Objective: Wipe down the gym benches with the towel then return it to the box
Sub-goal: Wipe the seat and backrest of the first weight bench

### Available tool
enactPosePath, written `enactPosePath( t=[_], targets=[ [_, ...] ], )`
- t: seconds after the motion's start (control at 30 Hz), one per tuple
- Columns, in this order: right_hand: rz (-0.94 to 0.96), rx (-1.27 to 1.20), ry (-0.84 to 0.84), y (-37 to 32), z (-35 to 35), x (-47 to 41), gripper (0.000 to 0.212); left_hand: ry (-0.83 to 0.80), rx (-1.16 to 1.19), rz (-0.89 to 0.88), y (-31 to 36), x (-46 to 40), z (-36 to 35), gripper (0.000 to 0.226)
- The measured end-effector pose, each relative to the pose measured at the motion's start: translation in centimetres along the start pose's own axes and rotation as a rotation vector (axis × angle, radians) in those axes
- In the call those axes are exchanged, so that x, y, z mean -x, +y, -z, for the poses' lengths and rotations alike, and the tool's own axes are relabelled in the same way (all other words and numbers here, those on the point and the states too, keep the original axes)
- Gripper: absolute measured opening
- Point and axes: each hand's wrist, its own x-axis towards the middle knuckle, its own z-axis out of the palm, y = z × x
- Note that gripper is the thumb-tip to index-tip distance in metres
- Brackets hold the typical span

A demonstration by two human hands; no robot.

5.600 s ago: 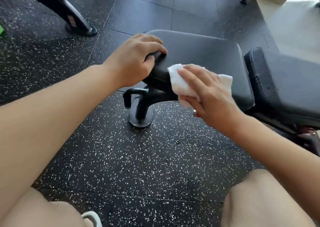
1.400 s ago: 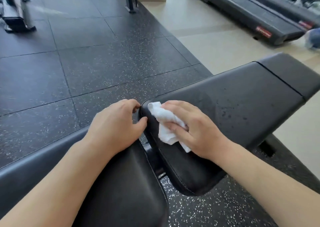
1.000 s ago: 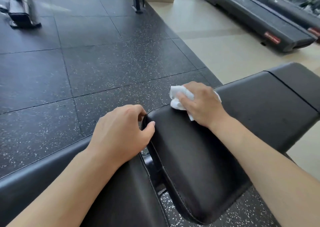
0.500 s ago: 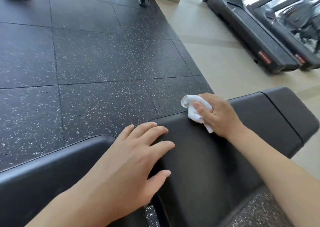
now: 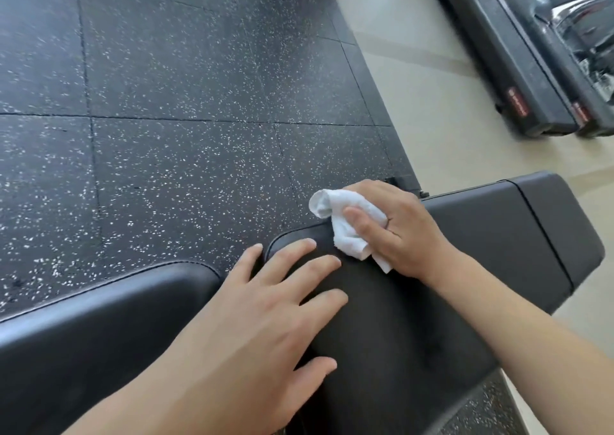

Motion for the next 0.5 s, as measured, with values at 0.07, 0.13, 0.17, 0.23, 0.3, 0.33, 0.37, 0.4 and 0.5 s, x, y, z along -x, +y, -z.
enactPosePath(
  t=[0.07,0.13,0.17,0.23,0.3,0.33,0.37,0.4,0.5],
  targets=[
    [-0.142,0.026,-0.007,1.9,1.6,-0.3,0.026,-0.005,-0.003,0.003,0.0,0.1,-0.1,0.058],
    [-0.228,0.059,0.019,2.9,2.4,-0.3,0.026,-0.006,0.002,0.006,0.0,0.3,-0.1,0.058],
    [-0.242,0.071,0.035,3.0,2.4,-0.3,0.027,-0.005,0.002,0.009,-0.1,0.3,-0.1,0.058],
    [-0.249,0.069,0.069,1.8,1.5,-0.2,0.025,-0.012,-0.004,0.009,-0.1,0.4,0.0,0.058],
    [-0.193,0.063,0.092,-0.2,0.1,-0.1,0.029,-0.019,-0.001,0.016,0.0,0.4,0.3,0.058],
    [-0.144,0.059,0.097,-1.4,-0.6,0.0,0.03,-0.027,0.007,0.018,0.0,0.4,0.5,0.058],
    [-0.094,0.05,0.094,-2.4,-1.2,0.1,0.029,-0.036,0.014,0.019,-0.1,0.4,0.7,0.057],
    [-0.055,0.033,0.083,-3.1,-1.7,0.1,0.028,-0.045,0.024,0.018,-0.2,0.4,0.9,0.055],
    [0.017,-0.005,0.002,-3.0,-1.5,0.1,0.027,-0.063,0.052,0.017,-0.4,0.5,1.1,0.052]
  ],
)
